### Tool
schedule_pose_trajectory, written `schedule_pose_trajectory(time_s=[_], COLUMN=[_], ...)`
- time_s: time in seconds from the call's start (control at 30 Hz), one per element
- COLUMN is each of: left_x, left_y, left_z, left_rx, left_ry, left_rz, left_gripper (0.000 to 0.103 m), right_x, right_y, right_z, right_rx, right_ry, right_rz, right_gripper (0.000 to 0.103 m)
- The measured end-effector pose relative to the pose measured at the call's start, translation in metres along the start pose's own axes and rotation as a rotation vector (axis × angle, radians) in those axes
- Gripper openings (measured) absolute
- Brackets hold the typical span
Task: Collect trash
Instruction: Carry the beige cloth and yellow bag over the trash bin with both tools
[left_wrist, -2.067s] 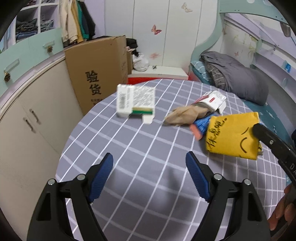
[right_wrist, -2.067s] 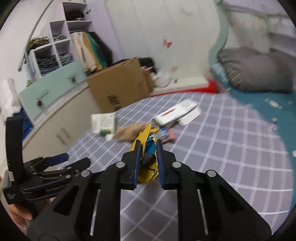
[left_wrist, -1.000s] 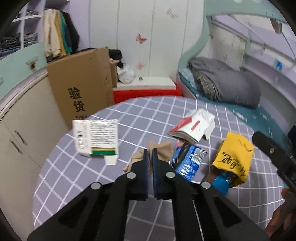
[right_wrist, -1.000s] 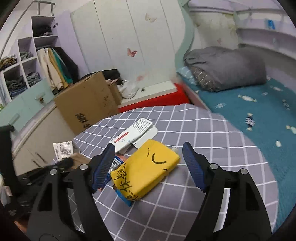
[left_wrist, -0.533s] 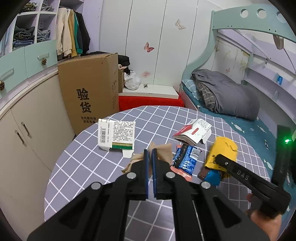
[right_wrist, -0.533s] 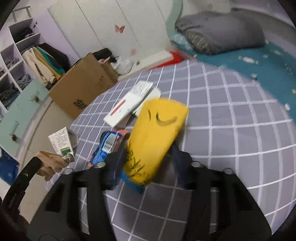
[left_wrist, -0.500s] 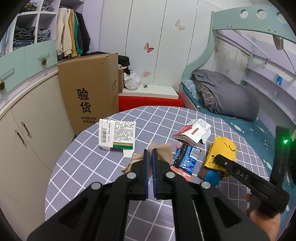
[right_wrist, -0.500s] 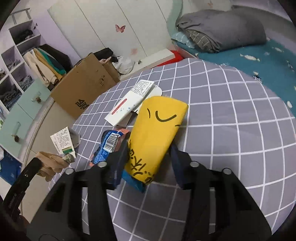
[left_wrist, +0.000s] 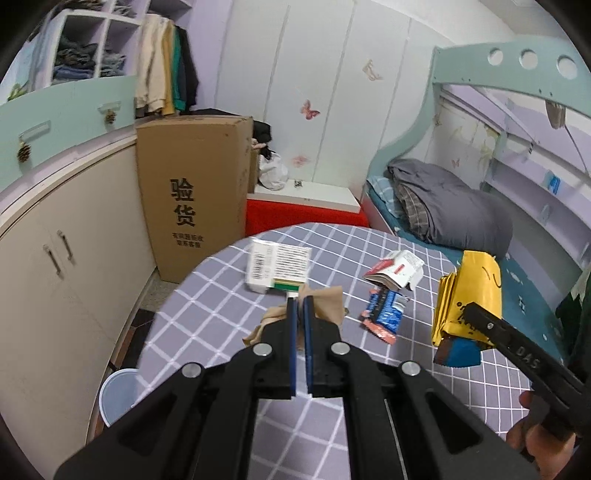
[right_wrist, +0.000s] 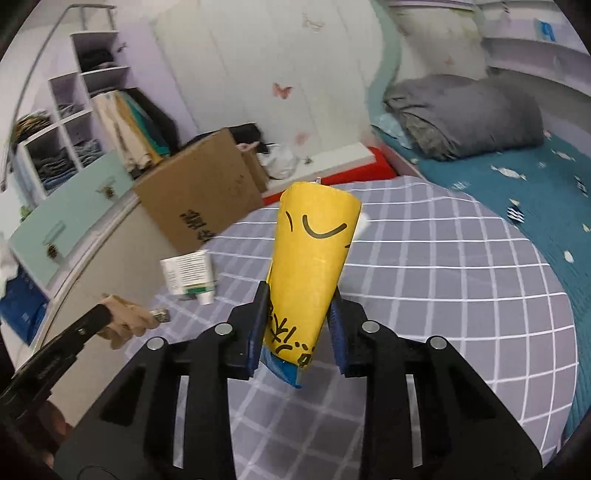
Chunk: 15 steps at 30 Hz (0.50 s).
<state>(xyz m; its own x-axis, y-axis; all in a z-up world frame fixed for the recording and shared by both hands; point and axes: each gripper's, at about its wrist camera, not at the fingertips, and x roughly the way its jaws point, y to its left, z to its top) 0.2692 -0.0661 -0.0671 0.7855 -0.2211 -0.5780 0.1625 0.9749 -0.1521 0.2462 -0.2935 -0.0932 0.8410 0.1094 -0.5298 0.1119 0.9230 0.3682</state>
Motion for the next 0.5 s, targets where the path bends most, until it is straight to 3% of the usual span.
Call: schedule_pose_trajectory(time_s=[0.23, 0.5], left_x=[-0.036, -0.072], left_y=[0.057, 0.151], left_z=[-0.006, -0.030], left_rx=[-0.026, -0.125], left_ry=[-0.024, -0.012], left_rz=[0.076, 0.189], left_gripper=[0.004, 0.004], right_x=[-0.009, 0.009], right_y=[0.076, 0.189], right_z=[-0.017, -0.068], right_rx=[-0.102, -0.260], right_ry=[0.045, 0.148], right_rz=[0.160, 0.317], right_gripper=[0.030, 0.030])
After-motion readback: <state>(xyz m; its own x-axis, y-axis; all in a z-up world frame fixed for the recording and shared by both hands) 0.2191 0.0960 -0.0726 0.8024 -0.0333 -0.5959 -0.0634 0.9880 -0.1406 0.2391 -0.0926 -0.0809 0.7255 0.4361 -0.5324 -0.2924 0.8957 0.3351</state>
